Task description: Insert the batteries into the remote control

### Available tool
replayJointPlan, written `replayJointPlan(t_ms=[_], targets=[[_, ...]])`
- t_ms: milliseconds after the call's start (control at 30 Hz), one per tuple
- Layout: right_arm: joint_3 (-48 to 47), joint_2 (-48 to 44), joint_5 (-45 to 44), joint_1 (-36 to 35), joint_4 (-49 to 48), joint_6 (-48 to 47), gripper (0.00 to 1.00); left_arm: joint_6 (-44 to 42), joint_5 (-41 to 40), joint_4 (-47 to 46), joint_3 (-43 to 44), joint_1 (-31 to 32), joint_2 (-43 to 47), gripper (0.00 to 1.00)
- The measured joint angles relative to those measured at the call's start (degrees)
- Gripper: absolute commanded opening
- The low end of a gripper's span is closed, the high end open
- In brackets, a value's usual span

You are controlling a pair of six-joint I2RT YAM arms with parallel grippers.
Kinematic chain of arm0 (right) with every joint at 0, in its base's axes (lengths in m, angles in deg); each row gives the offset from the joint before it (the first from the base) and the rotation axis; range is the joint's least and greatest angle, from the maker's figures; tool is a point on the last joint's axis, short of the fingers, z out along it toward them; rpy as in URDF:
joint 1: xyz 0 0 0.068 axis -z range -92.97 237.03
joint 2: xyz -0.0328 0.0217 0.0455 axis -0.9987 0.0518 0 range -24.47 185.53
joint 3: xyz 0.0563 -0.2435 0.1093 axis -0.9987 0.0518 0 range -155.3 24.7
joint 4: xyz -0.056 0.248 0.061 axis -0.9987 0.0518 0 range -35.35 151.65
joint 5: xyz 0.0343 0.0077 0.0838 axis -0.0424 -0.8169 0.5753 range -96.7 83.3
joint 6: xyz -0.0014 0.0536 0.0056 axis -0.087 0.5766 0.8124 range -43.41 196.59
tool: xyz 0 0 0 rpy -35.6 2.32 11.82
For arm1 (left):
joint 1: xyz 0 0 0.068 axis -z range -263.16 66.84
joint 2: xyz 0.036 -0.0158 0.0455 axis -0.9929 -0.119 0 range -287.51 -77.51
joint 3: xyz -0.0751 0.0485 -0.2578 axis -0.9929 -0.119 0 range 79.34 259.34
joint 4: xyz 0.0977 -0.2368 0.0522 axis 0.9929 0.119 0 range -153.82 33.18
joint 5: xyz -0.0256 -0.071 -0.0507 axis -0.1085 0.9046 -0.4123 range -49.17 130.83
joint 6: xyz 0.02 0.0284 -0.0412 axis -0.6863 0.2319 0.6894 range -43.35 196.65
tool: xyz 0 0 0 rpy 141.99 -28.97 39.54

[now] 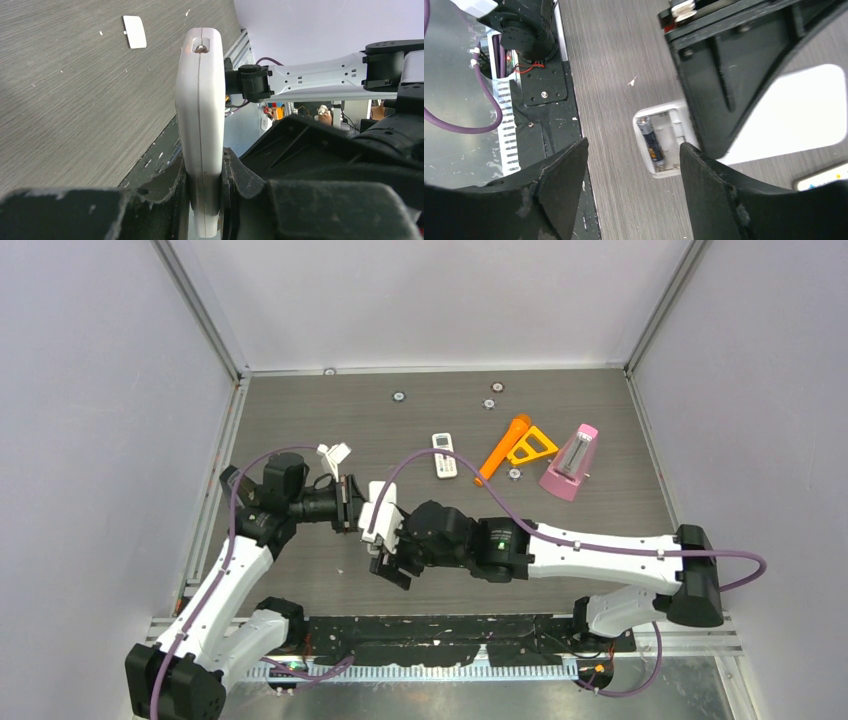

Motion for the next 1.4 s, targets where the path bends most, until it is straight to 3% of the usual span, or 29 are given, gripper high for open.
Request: replayJointPlan(t_ms=[233,467,667,1067,1400], targets=[[-0.42,-5.64,-1.44,0.66,0.09,6.67,0.99,0.61,0.24,-0.07,-0.02,0.0,-0.04,0.0],[-3.32,-7.58,-2.56,4.79,2.29,23.91,0.95,1.22,0.26,-0.15,-0.02,0.0,-0.04,0.0],[1.36,-7.54,-0.31,9.31,1.84,40.06,0.95,1.79,0.31,-1.22,-0.04,0.0,-0.07,0.0],[6.38,-2.58,6.62,9.49,-6.08,54.12,0.99,2.51,0.55,-2.23,-0.66,0.0,-0.11,0.0],[8.74,-1.77,8.85,10.71,-10.69,58.6,0.72,2.51,0.68,-2.34,-0.68,0.0,-0.11,0.0]])
